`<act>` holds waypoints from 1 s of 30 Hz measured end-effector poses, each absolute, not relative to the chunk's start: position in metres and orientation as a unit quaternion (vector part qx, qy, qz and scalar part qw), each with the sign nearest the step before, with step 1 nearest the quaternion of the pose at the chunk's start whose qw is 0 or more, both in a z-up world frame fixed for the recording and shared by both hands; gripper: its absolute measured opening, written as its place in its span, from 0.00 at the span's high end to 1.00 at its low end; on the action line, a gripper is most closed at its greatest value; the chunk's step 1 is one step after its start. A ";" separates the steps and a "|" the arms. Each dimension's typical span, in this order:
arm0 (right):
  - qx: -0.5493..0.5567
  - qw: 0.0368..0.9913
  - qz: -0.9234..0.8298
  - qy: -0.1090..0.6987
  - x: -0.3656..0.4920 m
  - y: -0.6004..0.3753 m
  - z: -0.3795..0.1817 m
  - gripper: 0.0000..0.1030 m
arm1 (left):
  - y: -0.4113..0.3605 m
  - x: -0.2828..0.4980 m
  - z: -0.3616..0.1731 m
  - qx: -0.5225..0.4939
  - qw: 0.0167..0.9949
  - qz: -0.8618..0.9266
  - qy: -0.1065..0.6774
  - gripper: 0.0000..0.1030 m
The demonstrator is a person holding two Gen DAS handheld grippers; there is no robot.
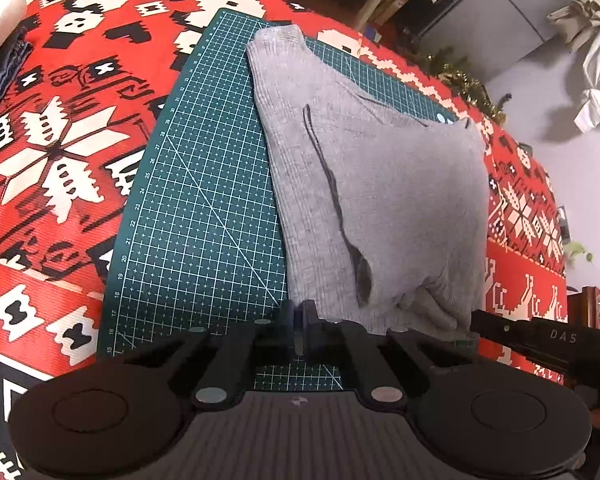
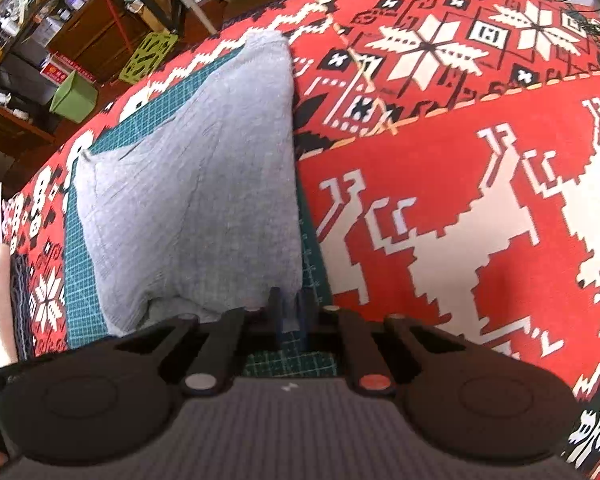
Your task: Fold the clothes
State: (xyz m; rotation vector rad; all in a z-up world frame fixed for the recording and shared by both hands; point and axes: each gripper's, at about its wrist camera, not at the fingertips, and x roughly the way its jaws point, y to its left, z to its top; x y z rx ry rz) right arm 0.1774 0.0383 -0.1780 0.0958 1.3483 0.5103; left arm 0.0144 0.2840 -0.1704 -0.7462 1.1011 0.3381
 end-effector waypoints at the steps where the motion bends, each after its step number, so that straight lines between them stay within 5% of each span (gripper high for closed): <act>1: 0.044 0.750 0.234 0.617 0.177 0.039 -0.177 0.94 | 0.283 0.015 -0.169 -0.339 0.775 0.158 0.509 0.98; 30: 0.002 0.744 0.279 0.607 0.104 0.035 -0.167 0.95 | 0.312 -0.047 -0.168 -0.357 0.797 0.077 0.482 0.98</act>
